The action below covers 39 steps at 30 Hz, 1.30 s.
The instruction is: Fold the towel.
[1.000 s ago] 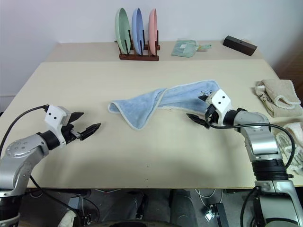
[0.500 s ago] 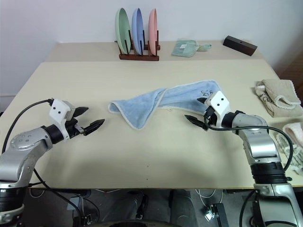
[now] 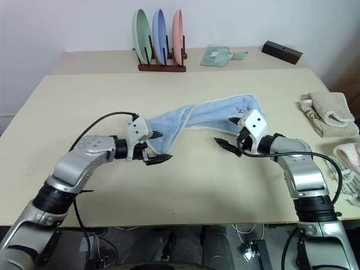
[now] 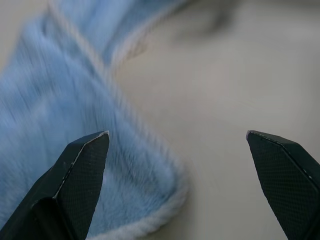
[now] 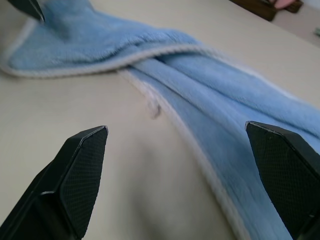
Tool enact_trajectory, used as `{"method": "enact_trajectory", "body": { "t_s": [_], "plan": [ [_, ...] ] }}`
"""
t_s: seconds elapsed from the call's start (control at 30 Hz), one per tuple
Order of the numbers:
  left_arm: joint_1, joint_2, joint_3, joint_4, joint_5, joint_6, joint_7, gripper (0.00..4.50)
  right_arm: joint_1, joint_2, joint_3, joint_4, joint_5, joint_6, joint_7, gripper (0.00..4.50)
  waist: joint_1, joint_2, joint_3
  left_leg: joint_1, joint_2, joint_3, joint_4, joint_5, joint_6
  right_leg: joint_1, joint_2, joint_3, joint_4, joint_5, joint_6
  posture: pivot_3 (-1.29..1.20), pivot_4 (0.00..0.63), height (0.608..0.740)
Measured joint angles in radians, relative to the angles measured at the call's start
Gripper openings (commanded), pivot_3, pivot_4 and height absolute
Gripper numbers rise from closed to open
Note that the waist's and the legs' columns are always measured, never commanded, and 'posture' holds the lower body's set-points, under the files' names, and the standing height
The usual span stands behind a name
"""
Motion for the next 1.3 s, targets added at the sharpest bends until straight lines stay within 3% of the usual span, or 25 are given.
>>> {"method": "enact_trajectory", "body": {
  "t_s": [0.13,0.5,0.6,0.83,1.13,1.3],
  "plan": [
    [-0.023,-0.003,-0.057,0.053,0.072,-0.018,-0.001,4.48,0.04,0.0,-0.003,-0.021,0.0,0.0,-0.016,4.5,0.007,0.0,0.0,0.0,0.0,0.002,0.001,0.0,0.0,0.0,0.0,0.002,0.0,0.0,0.0,0.0,0.15,0.74],
    [-0.056,-0.02,-0.054,0.132,0.118,-0.052,-0.022,4.48,0.094,0.002,-0.013,-0.075,0.001,0.0,-0.062,4.5,0.01,0.0,0.0,0.002,0.0,0.002,0.002,0.0,0.0,0.002,0.0,0.002,0.0,0.0,0.0,0.0,0.15,0.74],
    [-0.065,-0.042,-0.053,0.167,0.121,-0.073,-0.022,3.61,0.095,0.003,-0.013,-0.085,0.001,0.002,-0.072,4.5,0.012,0.0,0.0,0.002,0.0,0.002,0.003,0.0,0.001,0.003,0.0,0.002,0.0,0.0,0.001,0.0,0.15,0.74],
    [-0.067,-0.062,-0.053,0.189,0.156,-0.116,0.0,0.12,0.118,0.003,-0.014,-0.109,0.003,0.006,-0.088,4.5,0.009,0.0,0.0,0.002,0.0,0.002,0.004,0.0,0.0,0.003,0.0,0.002,0.001,0.001,0.001,0.0,0.15,0.74],
    [-0.029,-0.039,-0.027,0.161,0.168,-0.157,0.006,0.02,0.131,0.009,-0.014,-0.161,0.012,0.042,-0.114,4.5,0.006,0.0,0.0,0.002,0.001,0.003,0.003,0.0,0.0,0.001,0.001,0.003,0.001,0.001,0.001,0.0,0.15,0.74],
    [0.068,0.094,0.124,0.034,0.06,-0.121,-0.082,0.02,0.111,0.008,-0.015,-0.16,0.012,0.046,-0.113,4.5,0.005,0.0,0.0,0.001,0.001,0.005,0.002,-0.001,0.001,-0.001,0.002,0.005,0.001,0.001,0.001,0.0,0.15,0.74]
  ]
}}
